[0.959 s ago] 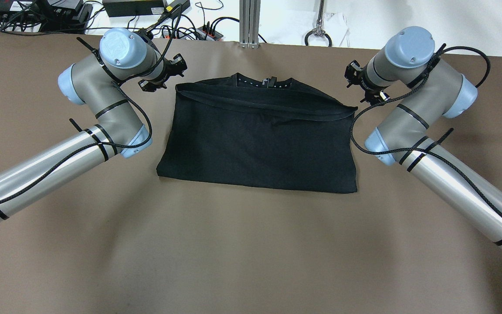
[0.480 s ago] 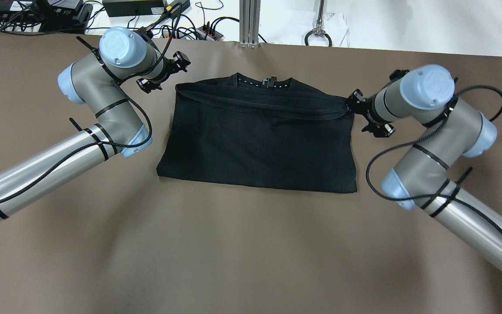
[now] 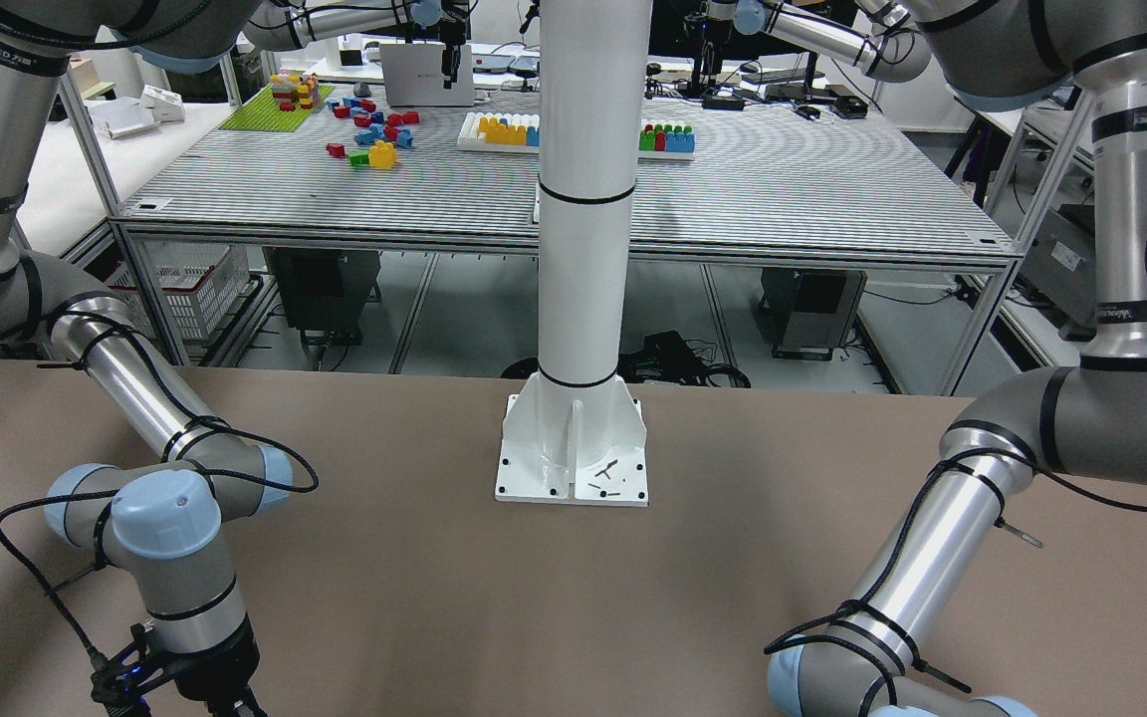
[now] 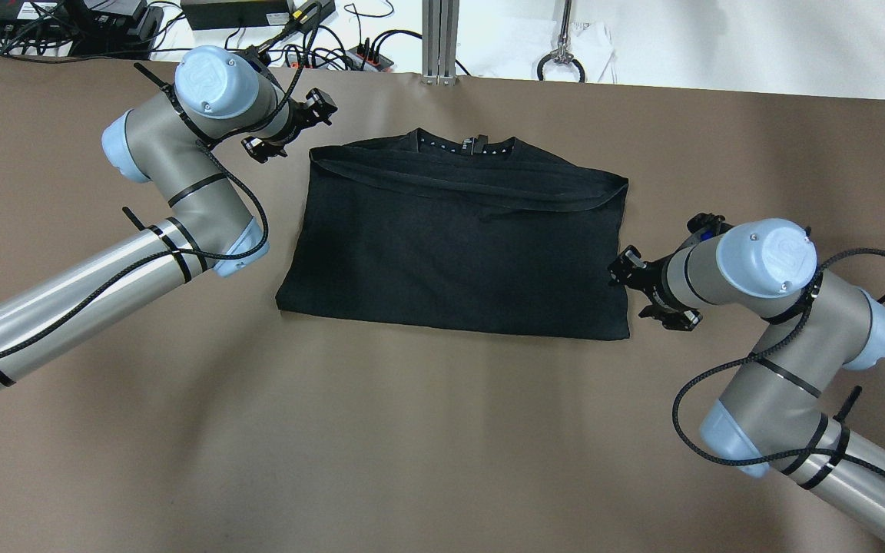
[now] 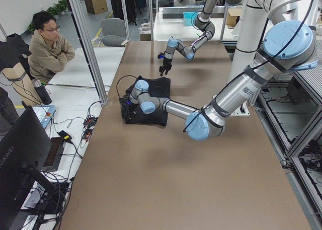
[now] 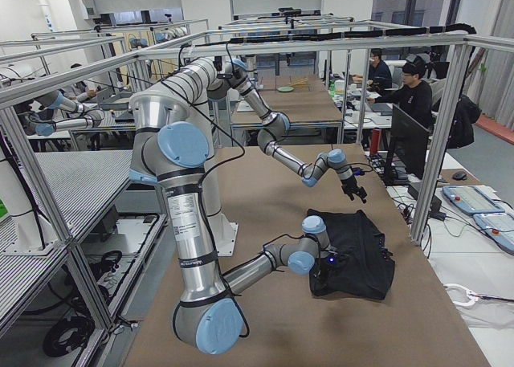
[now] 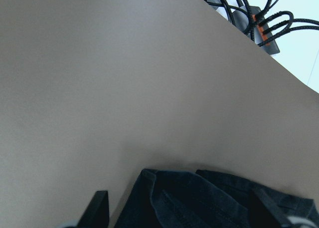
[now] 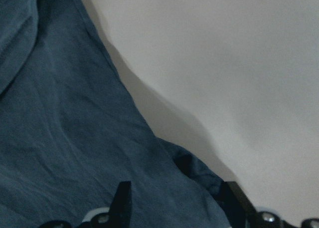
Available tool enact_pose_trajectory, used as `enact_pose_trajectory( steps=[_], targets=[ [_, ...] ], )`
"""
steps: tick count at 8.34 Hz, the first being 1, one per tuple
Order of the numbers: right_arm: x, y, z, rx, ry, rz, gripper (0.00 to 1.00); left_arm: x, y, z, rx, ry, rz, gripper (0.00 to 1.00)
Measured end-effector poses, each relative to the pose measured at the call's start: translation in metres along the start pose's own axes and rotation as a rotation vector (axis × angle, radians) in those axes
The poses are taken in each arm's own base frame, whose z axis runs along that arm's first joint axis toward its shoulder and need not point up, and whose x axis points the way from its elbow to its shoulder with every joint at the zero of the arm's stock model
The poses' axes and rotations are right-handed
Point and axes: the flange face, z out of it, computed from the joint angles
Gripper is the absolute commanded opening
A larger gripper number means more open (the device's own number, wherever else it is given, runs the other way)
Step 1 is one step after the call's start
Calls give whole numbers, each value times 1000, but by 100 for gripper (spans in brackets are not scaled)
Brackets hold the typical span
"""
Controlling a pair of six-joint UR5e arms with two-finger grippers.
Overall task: Fold clothes
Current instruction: 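Move the right gripper to the folded edge nearest the robot, then grasp the folded edge with the right gripper and drag the shirt toward the robot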
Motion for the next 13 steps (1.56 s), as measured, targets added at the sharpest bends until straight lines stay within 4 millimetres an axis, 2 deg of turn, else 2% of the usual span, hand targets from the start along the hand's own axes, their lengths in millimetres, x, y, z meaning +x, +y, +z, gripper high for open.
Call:
enact_pose_trajectory(
  steps=[1,3,5,6,7,10,11,12,13],
  targets=[
    [11,13,7,-9,18,6,70,2,0,-3,0,7,-1,99],
    [22,34,21,3,35,2,69,7,1,-10,7,22,0,99],
    [27,39,29,13,46,-4,60,11,2,-16,17,33,0,99],
    [29,39,32,14,53,-5,39,11,1,-16,20,34,0,99],
    [30,40,35,15,58,-5,0,10,1,-16,21,33,0,99],
    [30,40,36,14,59,-2,0,7,-1,-15,37,30,-1,99],
    [27,42,30,9,48,-1,0,7,-1,-15,40,30,-1,99],
    [26,49,19,-6,32,-7,0,7,-1,-14,42,29,-1,99],
    [29,66,-1,-46,16,-24,0,7,-1,-14,42,29,-1,99]
  ],
)
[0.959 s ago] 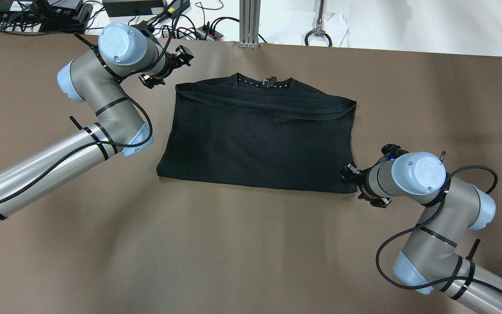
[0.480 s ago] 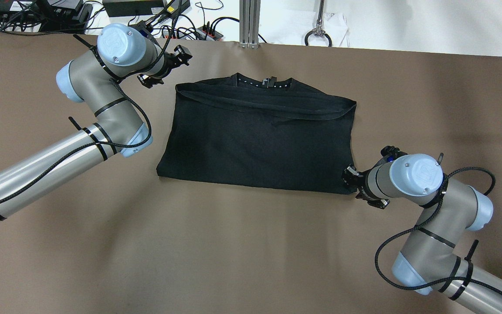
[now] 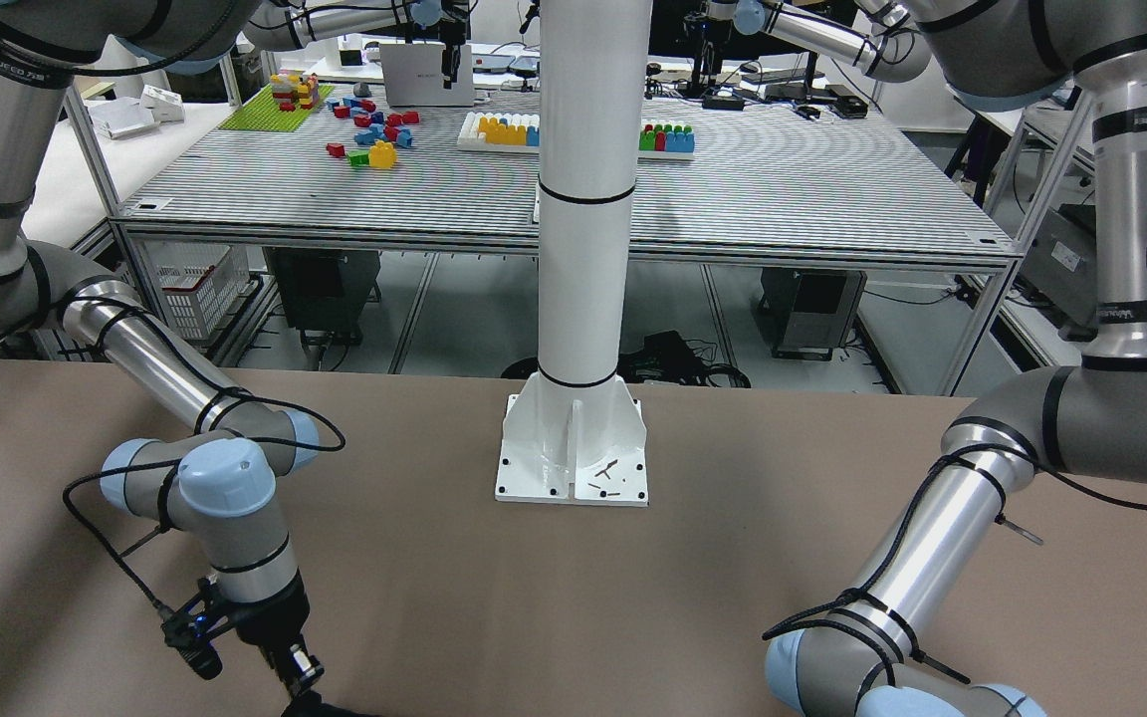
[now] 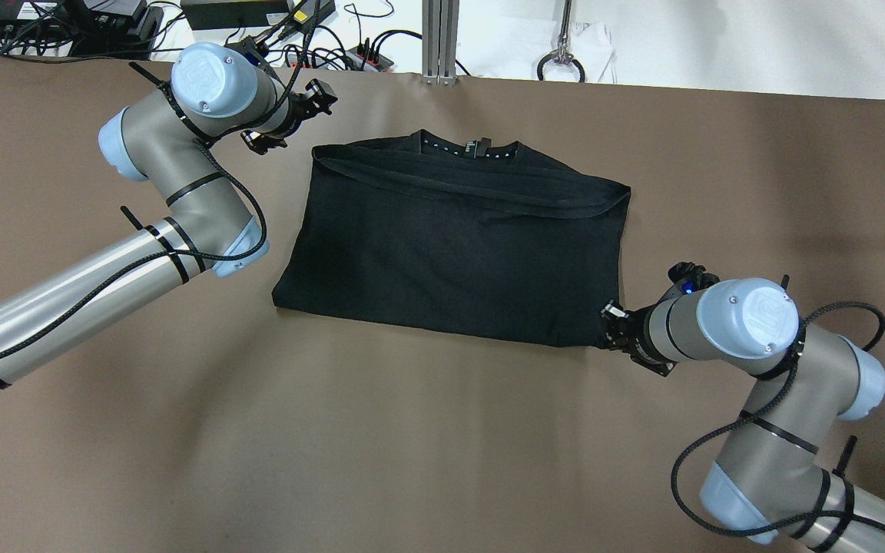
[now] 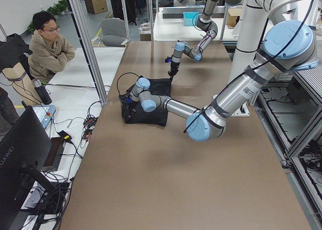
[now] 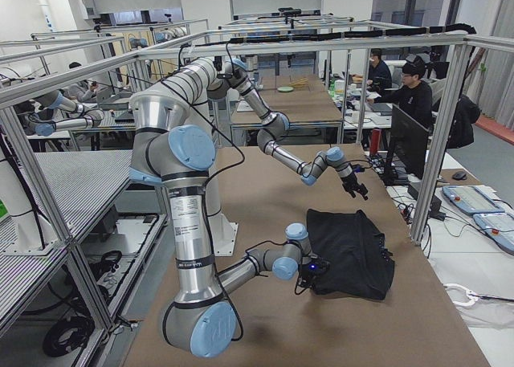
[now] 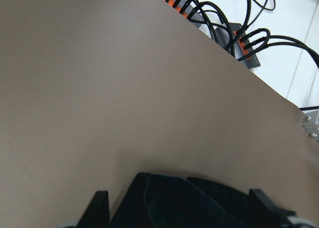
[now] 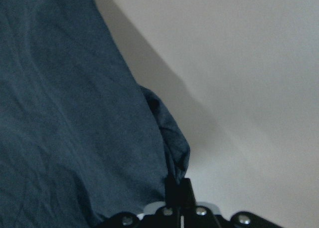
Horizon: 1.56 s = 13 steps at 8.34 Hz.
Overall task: Fold clothes
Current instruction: 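Grasp the folded edge with the right gripper and drag the shirt toward the robot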
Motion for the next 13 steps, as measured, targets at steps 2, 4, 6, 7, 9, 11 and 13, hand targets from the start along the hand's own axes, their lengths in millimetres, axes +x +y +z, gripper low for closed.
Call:
enact_pose_trajectory(
  steps=[2,4,6,7,9,11,13],
  targets=[
    [23,49,-55,-181,-3,-46,0,-1,1,0,0,-1,-1,99],
    [39,100,-107,-434,35,-69,14,0,3,1,-2,-1,0,99],
    [48,148,-145,-658,86,-95,94,0,6,1,-6,-1,2,99],
    [53,168,-152,-729,105,-118,94,1,7,1,-7,1,1,99],
    [52,181,-160,-775,100,-139,94,9,12,-12,-19,30,5,99],
    [45,163,-163,-742,72,-117,94,19,26,-31,-42,72,14,99],
    [36,141,-165,-690,36,-92,94,-1,51,-48,-99,96,30,99]
  ],
)
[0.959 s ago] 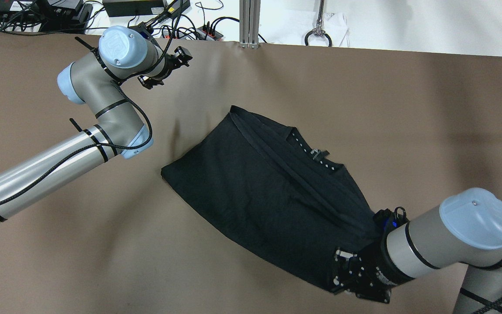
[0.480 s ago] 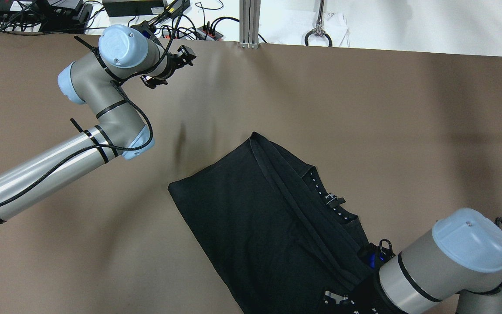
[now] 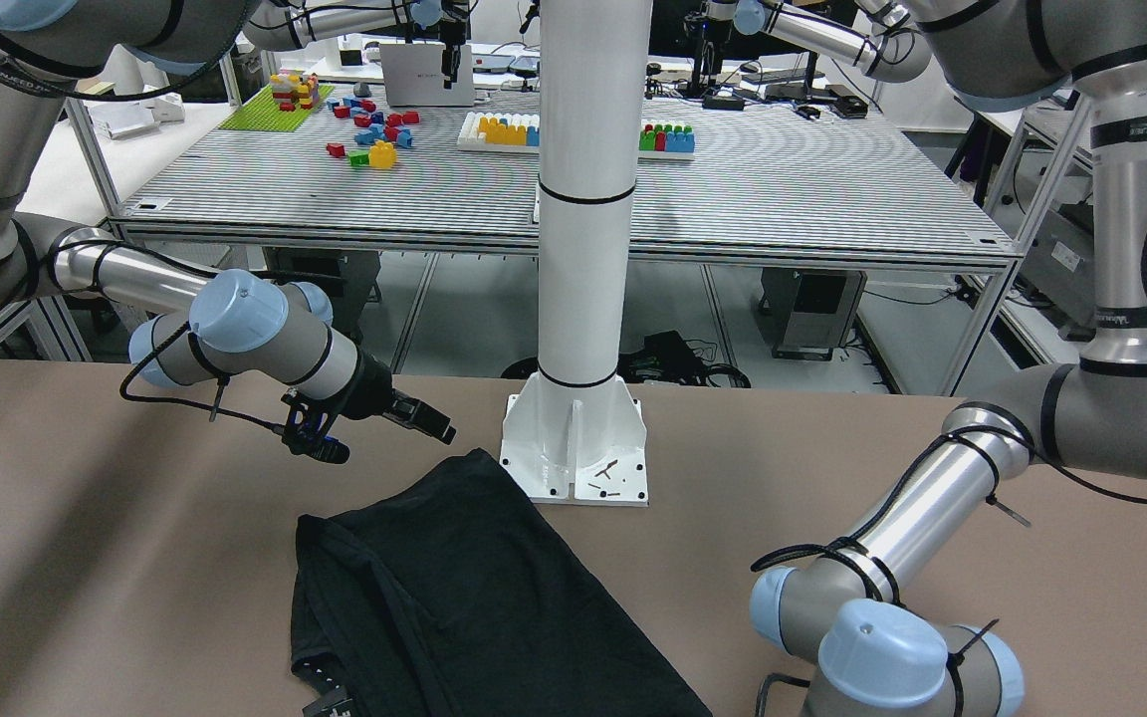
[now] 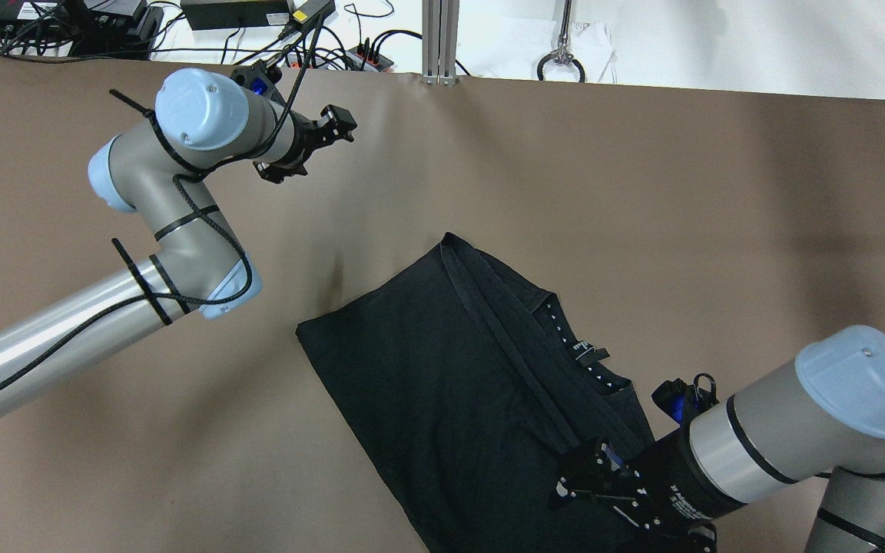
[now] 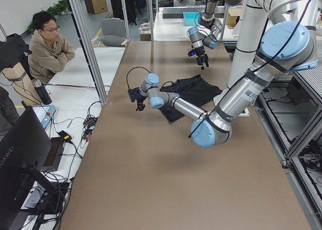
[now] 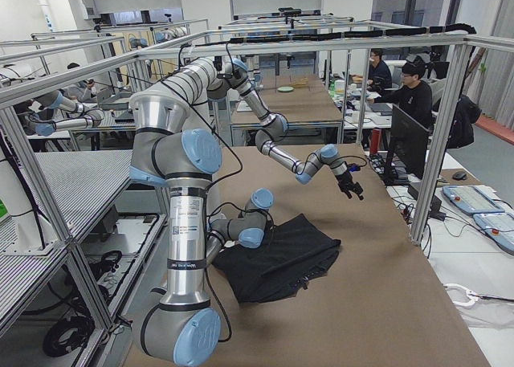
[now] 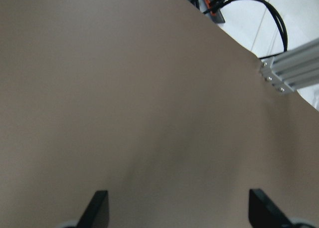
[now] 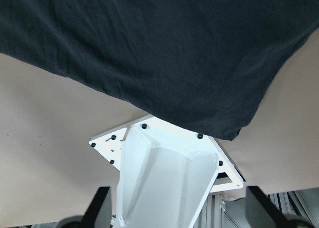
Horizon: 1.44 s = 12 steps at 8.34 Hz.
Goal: Fold clothes
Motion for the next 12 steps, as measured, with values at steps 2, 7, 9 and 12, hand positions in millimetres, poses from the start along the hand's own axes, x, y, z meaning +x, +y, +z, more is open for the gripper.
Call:
enact_pose_trajectory(
  steps=[2,7,9,12],
  targets=[
    [-10,-13,-7,103,-59,-5,94,-44,47,-17,-59,11,18,99],
    [-27,-29,-17,233,-130,-25,94,-151,171,-54,-134,-11,40,98],
    [-30,-30,-21,241,-140,-30,94,-161,201,-42,-130,-29,45,91],
    [-32,-33,-33,248,-154,-28,94,-164,210,-24,-125,-50,50,0]
  ],
)
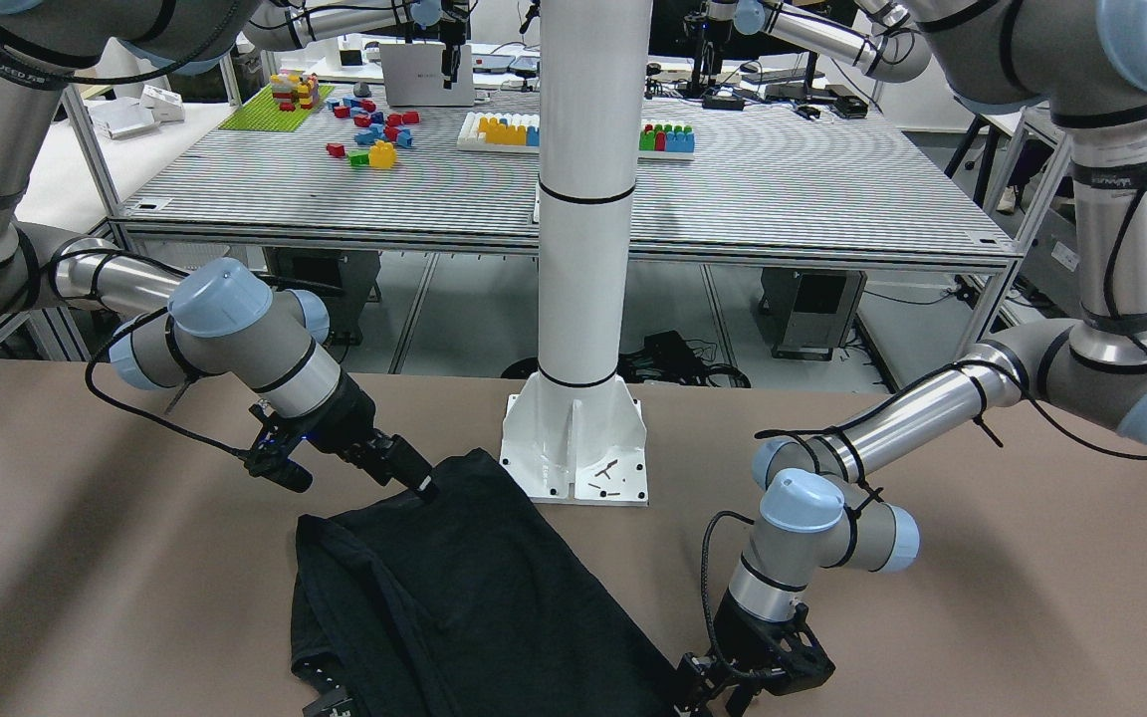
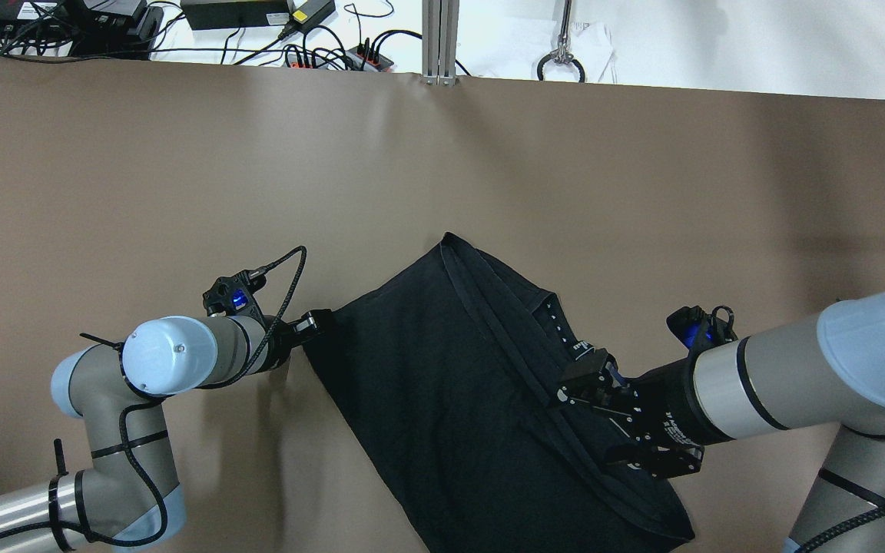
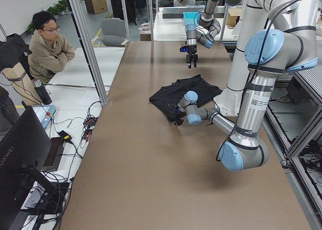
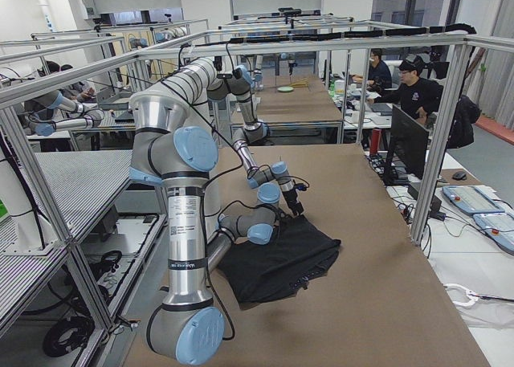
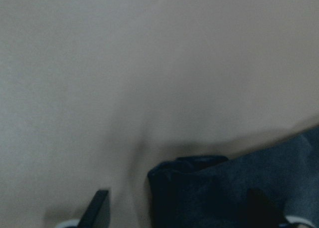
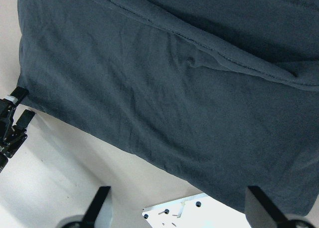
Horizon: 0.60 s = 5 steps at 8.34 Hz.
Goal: Fold clothes
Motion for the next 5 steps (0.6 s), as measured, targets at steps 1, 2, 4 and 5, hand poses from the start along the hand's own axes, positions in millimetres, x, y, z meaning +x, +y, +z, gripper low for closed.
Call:
enact_pose_trajectory(
  steps=[1,2,4,5],
  targets=[
    [0,-3,-3,5,-2,5,94,1,-1,2,2,-2,-2,0],
    [1,-6,-4,9,-1,8,94,1,-4,2,4,-2,1,0],
    [2,-7,-5,10,0,10,94,3,-17,-2,5,0,13,0],
    [2,-7,-5,11,0,11,94,4,-31,-7,-6,1,28,0]
  ],
)
